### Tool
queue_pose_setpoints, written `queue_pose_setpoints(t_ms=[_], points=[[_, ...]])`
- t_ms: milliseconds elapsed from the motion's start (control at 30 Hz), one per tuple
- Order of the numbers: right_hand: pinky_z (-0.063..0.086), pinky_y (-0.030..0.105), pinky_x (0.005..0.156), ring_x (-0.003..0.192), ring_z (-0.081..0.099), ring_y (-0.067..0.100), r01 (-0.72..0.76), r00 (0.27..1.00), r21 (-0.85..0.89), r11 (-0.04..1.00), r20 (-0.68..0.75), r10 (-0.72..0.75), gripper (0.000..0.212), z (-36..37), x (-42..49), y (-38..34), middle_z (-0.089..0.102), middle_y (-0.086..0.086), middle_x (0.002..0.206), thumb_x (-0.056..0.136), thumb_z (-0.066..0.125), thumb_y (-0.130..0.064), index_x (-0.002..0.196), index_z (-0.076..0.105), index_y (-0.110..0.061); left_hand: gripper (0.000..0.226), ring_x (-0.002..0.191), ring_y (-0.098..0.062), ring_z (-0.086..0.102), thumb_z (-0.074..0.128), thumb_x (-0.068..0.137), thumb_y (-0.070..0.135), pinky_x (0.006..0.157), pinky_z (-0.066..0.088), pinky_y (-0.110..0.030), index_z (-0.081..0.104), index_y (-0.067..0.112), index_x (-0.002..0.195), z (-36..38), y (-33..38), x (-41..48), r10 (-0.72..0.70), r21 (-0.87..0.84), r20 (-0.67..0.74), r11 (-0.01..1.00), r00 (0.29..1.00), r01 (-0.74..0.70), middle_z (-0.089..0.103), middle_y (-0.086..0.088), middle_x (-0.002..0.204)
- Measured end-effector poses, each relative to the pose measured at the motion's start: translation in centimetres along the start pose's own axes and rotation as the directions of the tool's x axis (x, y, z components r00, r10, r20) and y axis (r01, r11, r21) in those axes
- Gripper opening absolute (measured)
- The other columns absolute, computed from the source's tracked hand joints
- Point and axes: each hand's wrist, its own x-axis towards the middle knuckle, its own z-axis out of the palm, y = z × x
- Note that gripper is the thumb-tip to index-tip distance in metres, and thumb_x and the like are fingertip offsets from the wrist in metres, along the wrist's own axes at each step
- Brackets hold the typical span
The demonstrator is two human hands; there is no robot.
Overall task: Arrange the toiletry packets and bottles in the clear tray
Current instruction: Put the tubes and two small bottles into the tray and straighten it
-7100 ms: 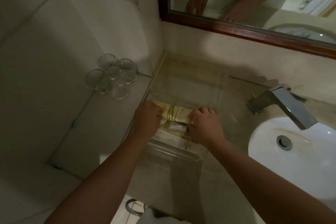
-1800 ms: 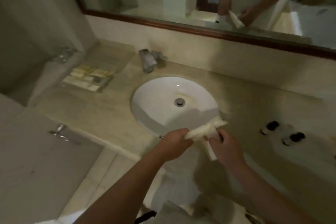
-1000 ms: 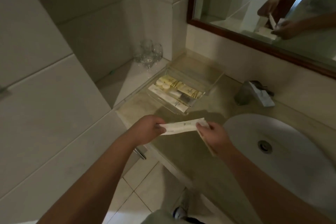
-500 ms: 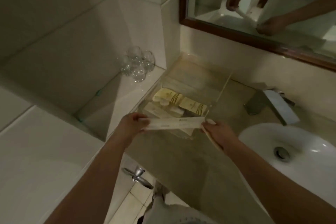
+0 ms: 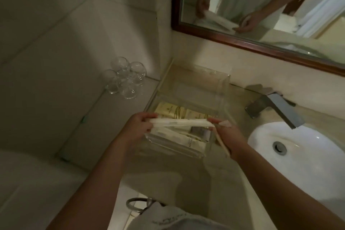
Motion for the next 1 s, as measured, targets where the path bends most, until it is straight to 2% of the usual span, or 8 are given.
queue_pose_setpoints(t_ms=[100,233,300,467,733,800,900,1000], points=[[0.045,0.021,0.066,0.089,0.063,0.008,0.045,0.999,-0.123,0.991,-0.014,-0.047,0.023,-0.3,0.0,-0.1,0.071,-0.003,0.105,0.094,0.058,-0.019,0.108,0.073,-0.030,0.054,0.082,-0.012,0.063,0.055,0.073,-0.013,0.069,0.052,-0.019,0.066,0.020,0.114,-0.3,0.4,-0.1,0.020,0.140,0.094,0.990,0.995,-0.033,0.064,-0.001,0.097],[0.041,0.022,0.055,0.071,0.059,0.010,0.031,0.993,-0.268,0.963,-0.101,-0.060,0.021,-0.6,0.0,-0.2,0.067,-0.003,0.085,0.093,0.060,-0.022,0.108,0.074,-0.018,0.031,0.071,-0.011,0.068,0.066,0.083,0.005,0.068,0.055,-0.024,0.067,0.021,0.109,-0.3,0.6,0.7,0.038,0.174,0.165,0.983,0.985,-0.067,0.071,0.001,0.087],[0.040,0.022,0.052,0.066,0.057,0.012,0.000,0.989,-0.282,0.959,-0.141,-0.042,0.025,-0.9,0.1,-0.3,0.062,-0.001,0.078,0.093,0.059,-0.027,0.105,0.071,-0.009,0.014,0.056,-0.006,0.063,0.060,0.091,0.013,0.057,0.052,-0.022,0.067,0.013,0.103,-0.2,0.7,1.3,0.057,0.147,0.147,0.986,0.987,-0.079,0.072,0.002,0.075],[0.042,0.027,0.055,0.068,0.057,0.015,-0.087,0.989,-0.279,0.956,-0.141,0.049,0.027,-1.7,0.3,-0.9,0.059,0.001,0.077,0.092,0.061,-0.035,0.102,0.066,-0.010,0.032,0.047,-0.011,0.056,0.043,0.100,0.031,0.048,0.049,-0.027,0.067,0.011,0.095,0.1,1.3,1.4,0.025,0.147,0.105,0.988,0.994,-0.040,0.075,-0.010,0.071],[0.044,0.027,0.056,0.071,0.059,0.018,-0.141,0.987,-0.203,0.969,-0.102,0.122,0.022,-2.6,0.0,-1.0,0.061,0.004,0.080,0.092,0.062,-0.034,0.088,0.064,-0.013,0.017,0.044,-0.010,0.060,0.054,0.095,0.019,0.041,0.048,-0.021,0.064,0.011,0.084,0.9,2.0,1.3,0.104,0.157,0.047,0.981,0.993,-0.110,0.069,-0.007,0.063],[0.046,0.028,0.059,0.073,0.059,0.019,-0.141,0.987,-0.217,0.966,-0.105,0.121,0.021,-2.8,0.0,-1.0,0.062,0.005,0.082,0.092,0.062,-0.035,0.084,0.063,-0.016,0.010,0.051,-0.011,0.063,0.059,0.092,0.014,0.043,0.049,-0.019,0.065,0.012,0.083,1.1,2.0,1.3,0.108,0.196,0.034,0.974,0.994,-0.112,0.068,-0.007,0.072],[0.053,0.038,0.076,0.081,0.062,0.024,-0.086,0.990,-0.308,0.947,-0.133,0.047,0.027,-3.0,0.3,-1.1,0.064,0.008,0.088,0.092,0.060,-0.038,0.096,0.066,-0.012,0.006,0.070,-0.012,0.065,0.067,0.085,0.014,0.057,0.052,-0.024,0.068,0.017,0.090,1.1,2.3,1.5,0.106,0.317,0.079,0.940,0.991,-0.126,0.069,0.000,0.083],[0.049,0.030,0.066,0.073,0.061,0.016,0.116,0.981,-0.458,0.882,-0.084,-0.173,0.021,-2.9,0.5,-2.4,0.062,-0.001,0.079,0.095,0.057,-0.033,0.101,0.068,-0.016,0.017,0.082,-0.009,0.066,0.075,0.075,0.028,0.077,0.054,-0.033,0.070,0.026,0.091,1.4,3.6,1.4,0.107,0.554,0.292,0.791,0.950,-0.259,0.068,0.011,0.086]])
